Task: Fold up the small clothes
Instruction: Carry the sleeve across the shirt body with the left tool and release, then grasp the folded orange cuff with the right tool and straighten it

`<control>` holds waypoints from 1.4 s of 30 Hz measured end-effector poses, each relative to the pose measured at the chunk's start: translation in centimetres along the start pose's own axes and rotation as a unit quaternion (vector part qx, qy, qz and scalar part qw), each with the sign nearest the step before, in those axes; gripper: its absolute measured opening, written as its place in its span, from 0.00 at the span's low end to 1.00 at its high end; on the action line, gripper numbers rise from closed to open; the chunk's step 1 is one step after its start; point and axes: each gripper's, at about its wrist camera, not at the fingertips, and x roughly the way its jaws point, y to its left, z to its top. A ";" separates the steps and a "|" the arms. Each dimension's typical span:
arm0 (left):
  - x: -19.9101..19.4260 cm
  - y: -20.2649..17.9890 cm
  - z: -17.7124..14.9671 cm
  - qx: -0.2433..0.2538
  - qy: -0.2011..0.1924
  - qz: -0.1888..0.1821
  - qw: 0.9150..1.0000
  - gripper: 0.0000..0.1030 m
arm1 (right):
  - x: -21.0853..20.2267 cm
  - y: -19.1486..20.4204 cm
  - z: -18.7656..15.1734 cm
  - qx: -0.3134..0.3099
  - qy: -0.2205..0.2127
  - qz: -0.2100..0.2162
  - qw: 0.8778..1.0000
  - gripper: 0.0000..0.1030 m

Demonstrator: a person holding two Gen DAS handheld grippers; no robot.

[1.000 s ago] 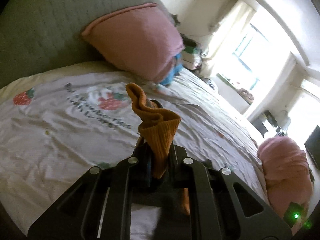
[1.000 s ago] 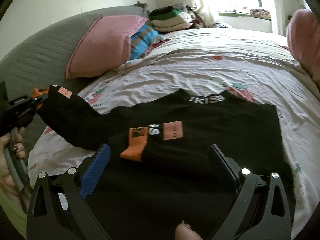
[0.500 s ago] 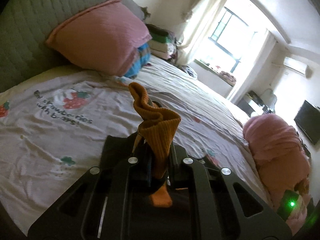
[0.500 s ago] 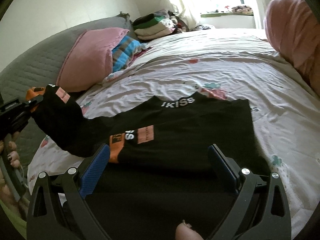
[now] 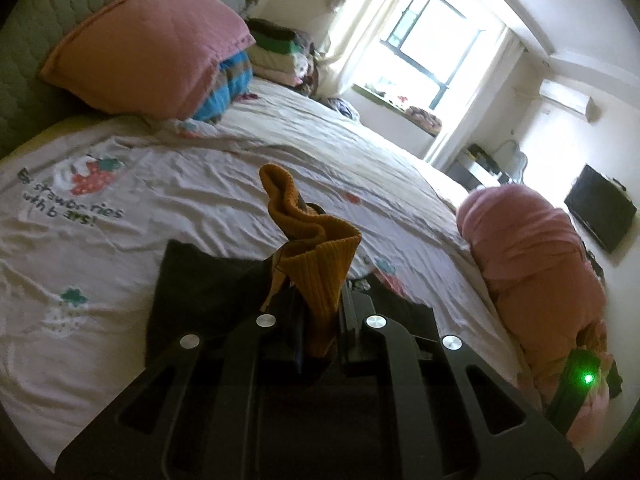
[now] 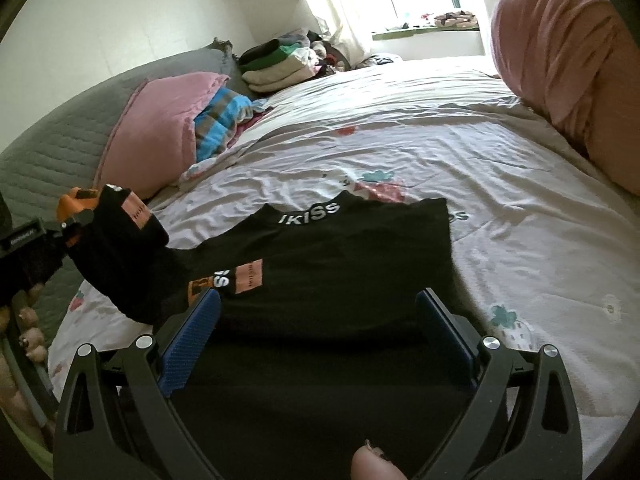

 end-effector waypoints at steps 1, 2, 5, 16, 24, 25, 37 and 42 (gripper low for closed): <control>0.6 -0.2 -0.4 0.002 0.009 -0.004 1.000 0.05 | -0.1 -0.2 0.0 0.001 -0.001 -0.003 1.000 0.94; 1.0 -0.3 -0.7 0.003 0.015 -0.008 1.000 0.05 | -0.1 -0.4 0.0 0.003 -0.001 -0.004 1.000 0.94; 2.3 -0.8 -1.7 0.009 0.036 -0.018 0.999 0.05 | -0.3 -1.0 0.0 0.006 -0.002 -0.012 1.000 0.94; 7.9 -2.7 -6.3 0.039 0.122 -0.048 0.991 0.05 | -0.6 -2.9 0.0 0.018 -0.001 -0.048 0.999 0.94; 10.0 -4.3 -9.2 0.071 0.174 -0.076 0.979 0.18 | -0.1 -3.7 -0.1 0.024 0.006 -0.071 0.997 0.94; 10.1 -4.4 -9.6 0.075 0.181 -0.082 0.977 0.30 | 0.0 -3.7 -0.1 0.024 0.008 -0.071 0.997 0.94; 8.1 -2.4 -7.0 0.064 0.138 -0.082 0.985 0.67 | 3.8 -1.6 -2.0 0.028 0.075 -0.028 0.996 0.85; 7.6 -0.4 -5.6 0.064 0.109 -0.028 0.992 0.75 | 6.1 -0.3 -3.6 0.032 0.120 0.001 0.992 0.85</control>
